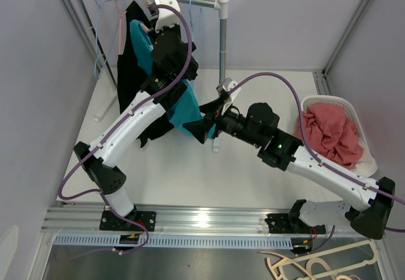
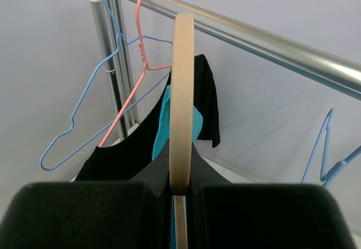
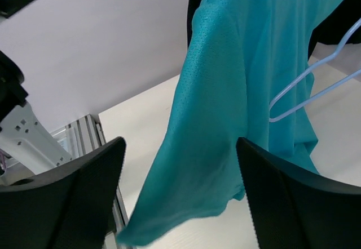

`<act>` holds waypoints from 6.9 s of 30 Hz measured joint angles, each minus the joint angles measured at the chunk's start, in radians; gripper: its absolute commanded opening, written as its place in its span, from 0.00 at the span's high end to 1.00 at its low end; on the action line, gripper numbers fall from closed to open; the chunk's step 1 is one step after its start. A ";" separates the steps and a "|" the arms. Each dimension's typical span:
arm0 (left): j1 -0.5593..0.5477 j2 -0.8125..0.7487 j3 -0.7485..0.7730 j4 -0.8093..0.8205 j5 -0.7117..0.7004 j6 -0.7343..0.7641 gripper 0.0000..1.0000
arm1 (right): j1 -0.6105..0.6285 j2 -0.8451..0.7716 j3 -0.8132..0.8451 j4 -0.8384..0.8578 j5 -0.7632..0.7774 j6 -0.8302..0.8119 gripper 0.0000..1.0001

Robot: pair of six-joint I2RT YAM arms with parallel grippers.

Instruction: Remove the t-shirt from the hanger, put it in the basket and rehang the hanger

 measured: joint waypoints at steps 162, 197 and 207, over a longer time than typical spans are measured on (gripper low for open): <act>0.030 -0.952 -0.089 -1.453 0.786 -0.724 0.99 | 0.035 1.047 0.558 -0.477 0.272 0.134 0.01; 0.044 -0.524 -0.184 -0.869 0.706 -0.522 0.99 | -0.111 0.054 0.946 -0.934 0.557 0.027 1.00; 0.144 -0.201 0.035 -0.726 0.664 -0.466 0.99 | -0.132 0.044 1.036 -0.676 0.958 -0.345 1.00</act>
